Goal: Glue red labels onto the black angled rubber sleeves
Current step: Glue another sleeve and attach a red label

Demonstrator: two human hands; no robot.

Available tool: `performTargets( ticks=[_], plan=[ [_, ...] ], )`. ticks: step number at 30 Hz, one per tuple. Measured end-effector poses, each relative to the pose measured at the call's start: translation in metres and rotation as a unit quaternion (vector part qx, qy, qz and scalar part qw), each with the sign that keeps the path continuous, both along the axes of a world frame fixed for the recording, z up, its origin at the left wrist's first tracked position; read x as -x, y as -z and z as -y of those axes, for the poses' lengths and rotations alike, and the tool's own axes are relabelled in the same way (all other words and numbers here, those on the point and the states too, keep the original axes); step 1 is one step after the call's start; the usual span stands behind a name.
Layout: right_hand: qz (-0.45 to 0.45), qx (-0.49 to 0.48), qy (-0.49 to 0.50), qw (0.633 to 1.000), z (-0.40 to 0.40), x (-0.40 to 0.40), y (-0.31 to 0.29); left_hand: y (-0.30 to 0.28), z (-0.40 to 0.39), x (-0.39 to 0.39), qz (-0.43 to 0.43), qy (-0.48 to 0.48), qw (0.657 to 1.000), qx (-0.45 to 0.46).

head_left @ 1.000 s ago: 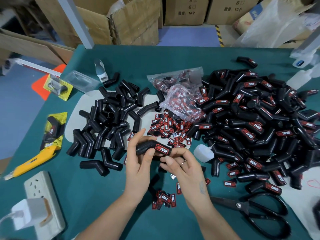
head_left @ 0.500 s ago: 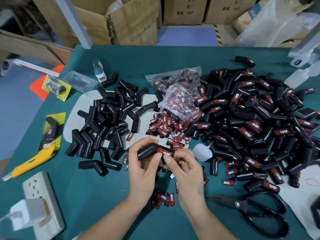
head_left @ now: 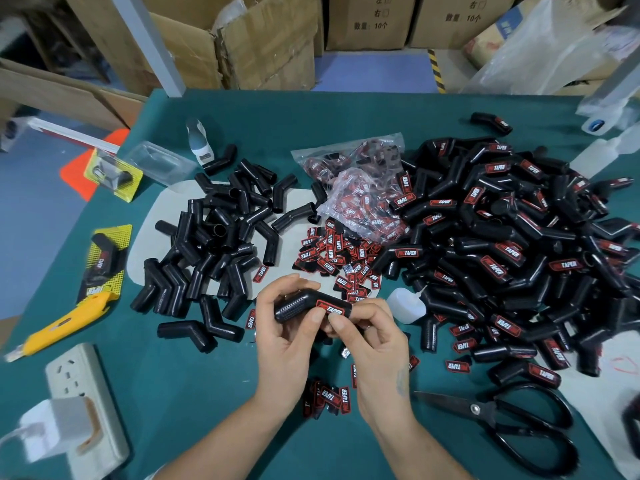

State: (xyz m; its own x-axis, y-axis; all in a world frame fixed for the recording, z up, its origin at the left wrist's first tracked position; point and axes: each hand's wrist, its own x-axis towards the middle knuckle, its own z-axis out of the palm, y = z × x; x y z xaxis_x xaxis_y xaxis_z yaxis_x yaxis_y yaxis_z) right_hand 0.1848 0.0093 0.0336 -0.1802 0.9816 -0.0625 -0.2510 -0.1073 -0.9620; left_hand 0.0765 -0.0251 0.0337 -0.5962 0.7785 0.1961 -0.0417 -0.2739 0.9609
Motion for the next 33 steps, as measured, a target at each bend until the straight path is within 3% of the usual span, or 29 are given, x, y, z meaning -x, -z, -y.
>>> performTargets(
  ticks=[17, 25, 33],
  plan=[
    [-0.010, 0.020, -0.015, 1.000, -0.004, -0.004, -0.004, 0.001, -0.003, 0.012, 0.067, 0.072, 0.995, 0.007],
    [-0.004, 0.024, -0.024, 0.999, -0.005, -0.006, -0.001, -0.005, -0.001, 0.016, -0.004, 0.066, 0.997, 0.027],
    [-0.009, -0.040, -0.040, 0.998, -0.005, -0.010, -0.001, -0.008, 0.001, 0.017, -0.095, 0.061, 0.993, -0.017]
  ],
)
